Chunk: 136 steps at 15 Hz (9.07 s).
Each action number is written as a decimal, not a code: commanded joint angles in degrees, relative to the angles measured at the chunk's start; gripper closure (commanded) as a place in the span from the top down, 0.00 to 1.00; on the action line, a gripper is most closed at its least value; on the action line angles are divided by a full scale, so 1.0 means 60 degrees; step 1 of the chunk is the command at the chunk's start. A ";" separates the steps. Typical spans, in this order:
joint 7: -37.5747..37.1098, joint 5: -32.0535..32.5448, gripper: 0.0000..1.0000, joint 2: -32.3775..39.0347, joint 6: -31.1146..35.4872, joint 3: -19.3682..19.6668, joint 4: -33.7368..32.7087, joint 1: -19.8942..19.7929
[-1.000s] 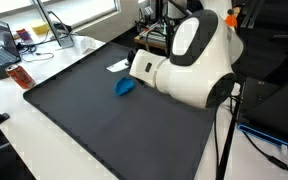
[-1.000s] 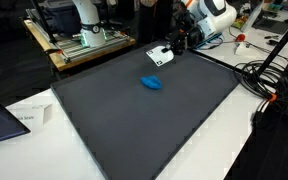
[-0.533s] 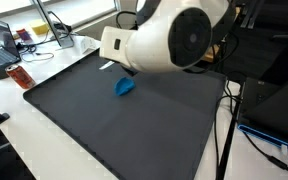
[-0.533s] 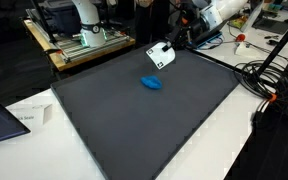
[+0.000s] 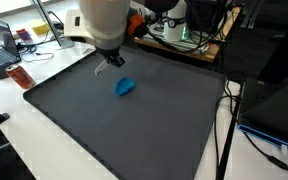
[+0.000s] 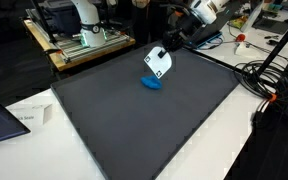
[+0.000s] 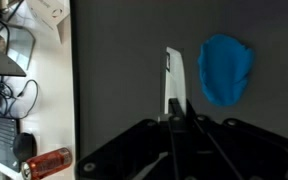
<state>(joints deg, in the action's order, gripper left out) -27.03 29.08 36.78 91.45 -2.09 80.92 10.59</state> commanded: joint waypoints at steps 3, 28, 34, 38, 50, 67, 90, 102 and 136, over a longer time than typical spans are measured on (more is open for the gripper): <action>0.2401 -0.1603 0.01 -0.1706 0.2214 0.0019 0.2280 -0.1167; 1.3495 -0.8291 0.04 -0.1716 0.1392 -0.0181 0.2797 -0.3848; 1.3682 -0.8358 0.04 -0.1500 0.1236 -0.0193 0.2600 -0.3909; 1.3951 -0.8534 0.01 -0.1110 0.0809 -0.0232 0.1988 -0.4067; 1.5277 -0.9073 0.01 0.1310 -0.2100 -0.0417 -0.0997 -0.4639; 1.4918 -0.9695 0.01 0.4866 -0.5129 -0.0982 -0.5197 -0.5284; 1.3543 -0.8706 0.01 -0.0526 0.0055 0.0108 0.0379 -0.4337; 1.3126 -0.7894 0.01 -0.1442 0.0955 0.0114 0.1492 -0.3720; 1.9152 -0.4791 0.01 -0.2061 0.4460 -0.0322 0.3707 -0.2409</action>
<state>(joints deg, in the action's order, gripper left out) 86.35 -1.30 22.76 116.74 -3.86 104.58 -4.05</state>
